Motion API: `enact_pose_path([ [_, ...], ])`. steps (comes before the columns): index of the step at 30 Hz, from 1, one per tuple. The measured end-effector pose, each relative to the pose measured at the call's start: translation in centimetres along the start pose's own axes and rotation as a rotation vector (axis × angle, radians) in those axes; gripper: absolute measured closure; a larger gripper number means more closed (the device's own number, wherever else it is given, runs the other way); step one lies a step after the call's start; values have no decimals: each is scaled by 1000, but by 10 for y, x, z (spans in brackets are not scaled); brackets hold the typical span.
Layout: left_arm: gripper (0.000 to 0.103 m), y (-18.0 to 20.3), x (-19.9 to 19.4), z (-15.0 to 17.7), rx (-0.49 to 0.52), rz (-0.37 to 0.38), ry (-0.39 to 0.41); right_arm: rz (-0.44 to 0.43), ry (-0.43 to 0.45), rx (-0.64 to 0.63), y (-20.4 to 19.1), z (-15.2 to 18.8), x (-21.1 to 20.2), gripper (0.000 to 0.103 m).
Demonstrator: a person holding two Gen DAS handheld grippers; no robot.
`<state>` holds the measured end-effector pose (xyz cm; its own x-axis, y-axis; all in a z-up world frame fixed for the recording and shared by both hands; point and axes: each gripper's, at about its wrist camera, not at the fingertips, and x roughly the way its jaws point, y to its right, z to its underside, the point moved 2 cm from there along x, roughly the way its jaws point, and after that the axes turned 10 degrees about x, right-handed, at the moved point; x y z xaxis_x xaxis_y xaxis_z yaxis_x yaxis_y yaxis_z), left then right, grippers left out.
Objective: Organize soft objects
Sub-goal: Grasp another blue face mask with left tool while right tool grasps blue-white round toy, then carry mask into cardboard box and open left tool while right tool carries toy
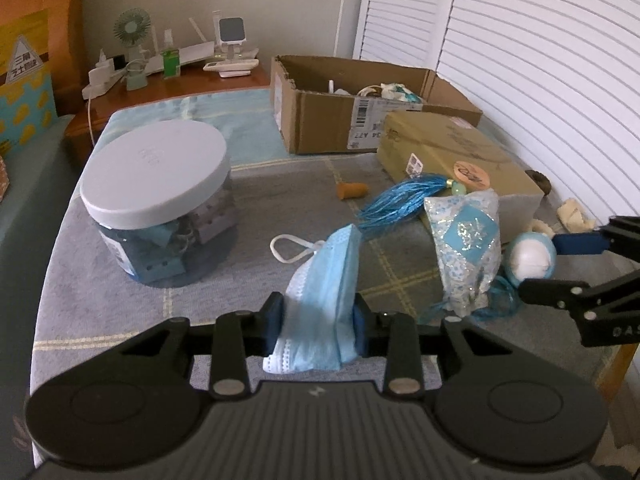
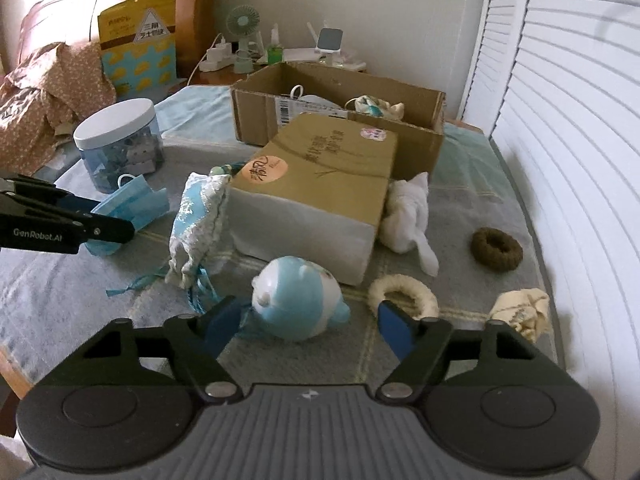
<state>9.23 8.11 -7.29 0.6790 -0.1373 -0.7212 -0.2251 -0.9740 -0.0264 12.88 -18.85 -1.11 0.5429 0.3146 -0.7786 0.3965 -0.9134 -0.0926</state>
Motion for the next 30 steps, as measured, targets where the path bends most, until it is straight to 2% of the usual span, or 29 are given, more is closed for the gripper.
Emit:
enact_pose_path([
  [3,69,2,0,-1,22,6,3,-5,-10,6,-1,-1,5,43],
  [4,69,3,0,-2,29,8,2,-11,-17,10,-1,-2,6,45],
  [20,69,12,-32,-11,140,38,-8,1,30,5,-1,-9,-39,46],
  [30,69,16,-50,-47,186,52,49,10,97,4,0,-27,-58,46],
])
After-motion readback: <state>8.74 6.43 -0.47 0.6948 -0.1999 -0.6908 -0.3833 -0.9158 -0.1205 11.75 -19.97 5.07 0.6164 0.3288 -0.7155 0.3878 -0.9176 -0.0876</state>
